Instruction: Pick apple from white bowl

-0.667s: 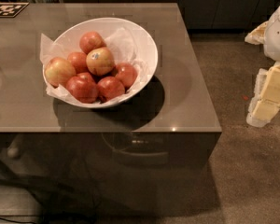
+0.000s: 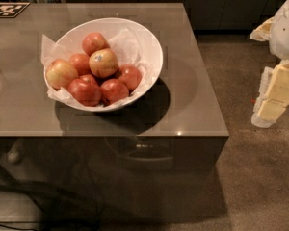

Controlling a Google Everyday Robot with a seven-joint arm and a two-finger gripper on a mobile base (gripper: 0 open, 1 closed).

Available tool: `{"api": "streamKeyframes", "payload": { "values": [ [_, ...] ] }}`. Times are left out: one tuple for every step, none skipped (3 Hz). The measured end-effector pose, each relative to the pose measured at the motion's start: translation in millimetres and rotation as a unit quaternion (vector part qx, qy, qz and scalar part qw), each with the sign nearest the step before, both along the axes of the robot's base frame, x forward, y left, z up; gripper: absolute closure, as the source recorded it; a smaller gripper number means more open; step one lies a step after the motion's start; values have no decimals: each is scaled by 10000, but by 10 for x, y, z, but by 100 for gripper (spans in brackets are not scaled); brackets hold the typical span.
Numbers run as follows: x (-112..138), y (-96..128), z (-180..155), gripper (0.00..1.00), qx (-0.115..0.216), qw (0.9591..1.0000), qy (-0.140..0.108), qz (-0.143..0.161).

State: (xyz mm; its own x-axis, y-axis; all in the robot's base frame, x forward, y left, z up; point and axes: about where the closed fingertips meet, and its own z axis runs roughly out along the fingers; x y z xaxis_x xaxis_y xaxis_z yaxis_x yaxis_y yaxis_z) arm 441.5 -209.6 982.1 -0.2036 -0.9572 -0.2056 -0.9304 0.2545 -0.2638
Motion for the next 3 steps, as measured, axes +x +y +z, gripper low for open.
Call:
{"api": "streamKeyframes", "payload": {
  "values": [
    [135,218,119,0,-81,9999,53,103],
    [283,560,248,0,-330,9992,112,211],
    [253,922,367,0,-409,9969,117,661]
  ]
}}
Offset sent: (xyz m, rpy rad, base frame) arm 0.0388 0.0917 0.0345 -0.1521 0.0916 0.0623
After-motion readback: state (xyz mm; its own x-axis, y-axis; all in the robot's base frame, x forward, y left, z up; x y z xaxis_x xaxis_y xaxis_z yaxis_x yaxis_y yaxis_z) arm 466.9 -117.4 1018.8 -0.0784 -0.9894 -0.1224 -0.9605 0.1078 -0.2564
